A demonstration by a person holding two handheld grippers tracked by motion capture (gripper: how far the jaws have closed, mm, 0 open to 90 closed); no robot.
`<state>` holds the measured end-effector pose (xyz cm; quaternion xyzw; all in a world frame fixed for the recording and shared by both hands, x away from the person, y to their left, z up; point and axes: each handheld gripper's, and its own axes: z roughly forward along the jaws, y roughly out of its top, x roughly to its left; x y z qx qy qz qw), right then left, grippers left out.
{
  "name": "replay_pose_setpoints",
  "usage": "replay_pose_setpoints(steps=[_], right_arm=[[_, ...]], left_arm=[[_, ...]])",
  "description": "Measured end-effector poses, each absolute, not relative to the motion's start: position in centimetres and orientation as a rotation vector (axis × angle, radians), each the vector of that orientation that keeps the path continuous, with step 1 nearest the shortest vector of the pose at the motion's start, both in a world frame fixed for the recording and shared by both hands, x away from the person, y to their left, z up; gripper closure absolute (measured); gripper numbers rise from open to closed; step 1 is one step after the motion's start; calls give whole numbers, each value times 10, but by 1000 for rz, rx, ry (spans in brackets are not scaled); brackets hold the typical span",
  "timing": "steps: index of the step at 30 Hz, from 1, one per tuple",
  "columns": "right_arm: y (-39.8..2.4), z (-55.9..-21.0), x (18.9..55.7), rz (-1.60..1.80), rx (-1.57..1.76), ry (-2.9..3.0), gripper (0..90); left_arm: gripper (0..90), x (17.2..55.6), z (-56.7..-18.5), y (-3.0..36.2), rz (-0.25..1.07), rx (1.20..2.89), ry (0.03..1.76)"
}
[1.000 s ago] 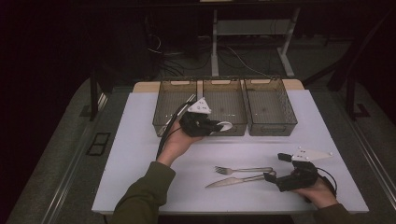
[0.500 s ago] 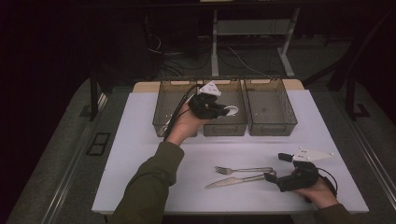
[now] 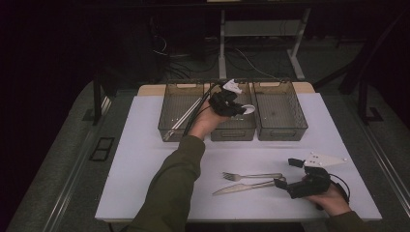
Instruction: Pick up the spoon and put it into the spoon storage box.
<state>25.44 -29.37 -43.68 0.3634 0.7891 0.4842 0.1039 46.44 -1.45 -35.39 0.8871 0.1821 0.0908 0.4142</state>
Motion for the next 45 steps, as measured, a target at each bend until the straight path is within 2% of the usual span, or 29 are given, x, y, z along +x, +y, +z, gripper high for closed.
replay_pose_setpoints(steps=[10, 16, 24, 34, 45], right_arm=[[-294, -437, 254, 1434, 1073, 2323, 7], [-294, -436, 254, 1433, 1074, 2322, 8], [-294, -436, 254, 1431, 1075, 2326, 8], [-294, -436, 254, 1432, 1074, 2324, 8], [-295, -436, 254, 1433, 1074, 2322, 8]], left_arm=[[792, 469, -369, -18, 202, 2260, 522], [789, 469, -374, -21, 196, 2345, 499], [777, 469, -378, -23, 188, 2364, 502], [676, 467, -373, -19, 186, 2333, 495], [549, 451, -353, -6, 164, 2224, 478]])
